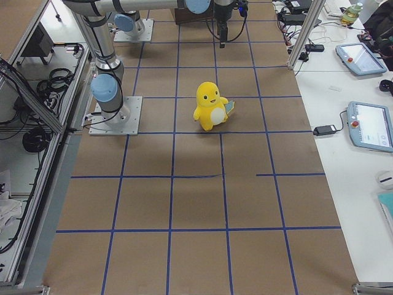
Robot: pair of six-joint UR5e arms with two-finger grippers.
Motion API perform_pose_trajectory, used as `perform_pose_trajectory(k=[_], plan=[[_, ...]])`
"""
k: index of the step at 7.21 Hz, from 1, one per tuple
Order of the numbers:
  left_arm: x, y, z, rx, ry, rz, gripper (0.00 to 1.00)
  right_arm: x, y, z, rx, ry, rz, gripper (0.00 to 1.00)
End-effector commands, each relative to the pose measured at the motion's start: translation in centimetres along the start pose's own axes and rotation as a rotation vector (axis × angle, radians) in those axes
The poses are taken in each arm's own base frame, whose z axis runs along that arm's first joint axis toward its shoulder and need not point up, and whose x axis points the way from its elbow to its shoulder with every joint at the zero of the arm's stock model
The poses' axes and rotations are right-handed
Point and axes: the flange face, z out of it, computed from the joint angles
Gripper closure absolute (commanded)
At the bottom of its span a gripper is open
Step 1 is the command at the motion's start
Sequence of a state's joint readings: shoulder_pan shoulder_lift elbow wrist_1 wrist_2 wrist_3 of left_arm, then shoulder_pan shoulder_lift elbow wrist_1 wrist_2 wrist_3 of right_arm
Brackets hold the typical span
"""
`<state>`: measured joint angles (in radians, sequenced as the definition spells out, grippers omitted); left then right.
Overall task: Pull drawer sideways
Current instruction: 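Move the left gripper down toward the white drawer handle, then lower the open left gripper around the white drawer handle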
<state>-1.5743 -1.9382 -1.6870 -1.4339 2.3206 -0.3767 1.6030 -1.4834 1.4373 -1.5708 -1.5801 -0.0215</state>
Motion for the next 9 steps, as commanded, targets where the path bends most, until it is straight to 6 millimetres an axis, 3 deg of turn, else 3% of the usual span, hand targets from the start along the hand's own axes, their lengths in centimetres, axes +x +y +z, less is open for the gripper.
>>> perform_pose_trajectory(k=[1,9], plan=[[0.5,0.5,1.1,-0.014,-0.023,-0.022,0.17,0.0,0.0,0.0,0.0,0.0,0.0,0.0],[0.3,1.3,4.0,-0.086,-0.056,-0.146,0.2,0.0,0.0,0.0,0.0,0.0,0.0,0.0]])
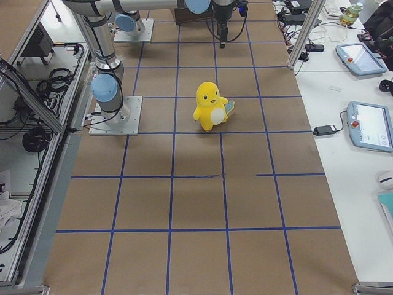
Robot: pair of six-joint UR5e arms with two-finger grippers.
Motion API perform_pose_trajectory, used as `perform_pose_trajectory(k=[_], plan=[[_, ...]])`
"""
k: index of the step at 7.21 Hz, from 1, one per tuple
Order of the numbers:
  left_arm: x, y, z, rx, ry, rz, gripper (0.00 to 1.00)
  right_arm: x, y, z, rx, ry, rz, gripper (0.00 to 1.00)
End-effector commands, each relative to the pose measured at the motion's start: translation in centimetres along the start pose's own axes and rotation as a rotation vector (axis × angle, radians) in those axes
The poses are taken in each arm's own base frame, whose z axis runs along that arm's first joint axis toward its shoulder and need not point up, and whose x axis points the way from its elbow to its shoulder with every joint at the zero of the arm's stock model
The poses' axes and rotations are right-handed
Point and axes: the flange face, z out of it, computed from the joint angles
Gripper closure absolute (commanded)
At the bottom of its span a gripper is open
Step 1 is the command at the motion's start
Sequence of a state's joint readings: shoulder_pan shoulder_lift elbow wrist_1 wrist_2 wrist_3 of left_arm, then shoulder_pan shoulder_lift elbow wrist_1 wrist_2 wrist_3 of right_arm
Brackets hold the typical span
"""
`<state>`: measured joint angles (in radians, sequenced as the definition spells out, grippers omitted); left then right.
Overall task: Pull drawer sideways
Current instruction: 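Lower the open left gripper around the white drawer handle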
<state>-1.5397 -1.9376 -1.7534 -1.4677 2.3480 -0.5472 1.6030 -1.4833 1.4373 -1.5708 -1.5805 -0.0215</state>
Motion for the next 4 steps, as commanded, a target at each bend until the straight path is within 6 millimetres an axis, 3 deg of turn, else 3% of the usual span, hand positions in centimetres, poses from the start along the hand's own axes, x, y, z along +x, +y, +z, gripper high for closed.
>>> perform_pose_trajectory(k=[1,2,4], plan=[[0.12,0.1,0.29,-0.012,0.002,-0.025,0.2,0.0,0.0,0.0,0.0,0.0,0.0,0.0],[0.2,0.15,0.29,-0.017,0.01,-0.028,0.3,0.0,0.0,0.0,0.0,0.0,0.0,0.0],[0.19,0.16,0.3,-0.017,0.008,-0.026,0.32,0.01,0.0,0.0,0.0,0.001,0.0,0.0]])
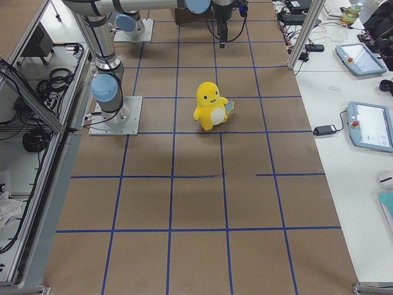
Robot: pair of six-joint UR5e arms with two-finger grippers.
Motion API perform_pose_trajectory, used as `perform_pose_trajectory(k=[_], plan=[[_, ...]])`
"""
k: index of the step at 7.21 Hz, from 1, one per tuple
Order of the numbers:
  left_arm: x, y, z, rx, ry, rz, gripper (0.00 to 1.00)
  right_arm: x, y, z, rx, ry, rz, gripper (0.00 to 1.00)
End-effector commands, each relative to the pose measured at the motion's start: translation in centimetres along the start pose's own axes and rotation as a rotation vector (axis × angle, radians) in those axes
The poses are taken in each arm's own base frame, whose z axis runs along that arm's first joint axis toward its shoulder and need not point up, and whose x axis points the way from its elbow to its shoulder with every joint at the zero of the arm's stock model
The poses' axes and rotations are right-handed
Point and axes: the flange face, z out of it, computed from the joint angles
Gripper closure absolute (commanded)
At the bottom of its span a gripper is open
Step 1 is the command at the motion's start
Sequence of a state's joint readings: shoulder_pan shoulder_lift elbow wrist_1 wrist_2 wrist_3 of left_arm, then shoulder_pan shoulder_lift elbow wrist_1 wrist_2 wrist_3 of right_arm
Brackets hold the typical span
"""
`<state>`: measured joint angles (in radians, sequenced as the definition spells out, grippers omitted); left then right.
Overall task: Pull drawer sideways
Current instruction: 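Lower the open left gripper around the white drawer handle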
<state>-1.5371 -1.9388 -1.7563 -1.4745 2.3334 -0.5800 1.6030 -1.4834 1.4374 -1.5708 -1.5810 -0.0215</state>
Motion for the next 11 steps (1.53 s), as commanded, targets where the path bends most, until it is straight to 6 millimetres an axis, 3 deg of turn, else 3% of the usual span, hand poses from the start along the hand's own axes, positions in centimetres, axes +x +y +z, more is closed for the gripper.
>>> perform_pose_trajectory(k=[1,3,11], plan=[[0.1,0.0,0.1,-0.003,-0.002,0.003,0.32,0.0,0.0,0.0,0.0,-0.001,0.0,0.0],[-0.1,0.0,0.2,-0.005,-0.001,0.003,0.36,0.0,0.0,0.0,0.0,0.001,0.0,0.0],[-0.5,0.3,1.2,-0.034,-0.019,0.024,0.34,0.0,0.0,0.0,0.0,-0.001,0.0,0.0]])
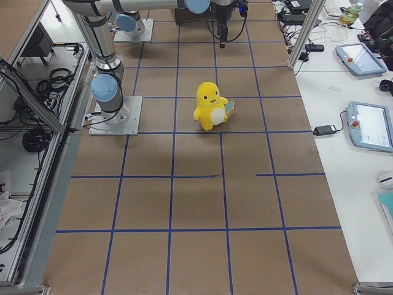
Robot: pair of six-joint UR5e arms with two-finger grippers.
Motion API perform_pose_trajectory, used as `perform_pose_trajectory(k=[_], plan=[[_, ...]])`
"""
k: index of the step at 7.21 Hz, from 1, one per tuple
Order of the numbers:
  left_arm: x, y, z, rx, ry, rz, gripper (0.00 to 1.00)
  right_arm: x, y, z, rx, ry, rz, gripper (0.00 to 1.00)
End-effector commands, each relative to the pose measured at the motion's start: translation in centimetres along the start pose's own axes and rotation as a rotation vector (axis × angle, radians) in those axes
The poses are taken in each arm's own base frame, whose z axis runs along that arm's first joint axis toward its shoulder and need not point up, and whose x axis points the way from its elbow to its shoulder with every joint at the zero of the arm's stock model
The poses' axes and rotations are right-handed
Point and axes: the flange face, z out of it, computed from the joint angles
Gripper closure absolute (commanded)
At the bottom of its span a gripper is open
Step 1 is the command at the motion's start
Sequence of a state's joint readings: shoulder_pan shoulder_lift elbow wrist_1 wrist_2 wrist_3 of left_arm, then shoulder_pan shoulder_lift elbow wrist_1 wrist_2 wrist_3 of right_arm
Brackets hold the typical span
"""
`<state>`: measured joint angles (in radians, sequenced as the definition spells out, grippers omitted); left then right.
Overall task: Pull drawer sideways
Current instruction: 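Lower the open left gripper around the white drawer handle, then close the left gripper on the white drawer handle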
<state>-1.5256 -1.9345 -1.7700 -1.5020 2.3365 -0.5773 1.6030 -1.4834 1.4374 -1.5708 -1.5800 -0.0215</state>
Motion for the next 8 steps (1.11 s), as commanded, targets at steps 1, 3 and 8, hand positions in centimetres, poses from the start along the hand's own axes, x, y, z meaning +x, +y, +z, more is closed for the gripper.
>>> perform_pose_trajectory(k=[1,3,8], plan=[[-0.45,-0.17,0.5,-0.014,0.001,-0.008,0.34,0.0,0.0,0.0,0.0,0.0,0.0,0.0],[-0.4,-0.28,0.46,-0.012,0.005,-0.015,0.4,0.01,0.0,0.0,0.0,0.002,0.0,0.0],[-1.12,-0.1,-0.02,-0.004,0.005,-0.014,0.68,0.0,0.0,0.0,0.0,0.0,0.0,0.0]])
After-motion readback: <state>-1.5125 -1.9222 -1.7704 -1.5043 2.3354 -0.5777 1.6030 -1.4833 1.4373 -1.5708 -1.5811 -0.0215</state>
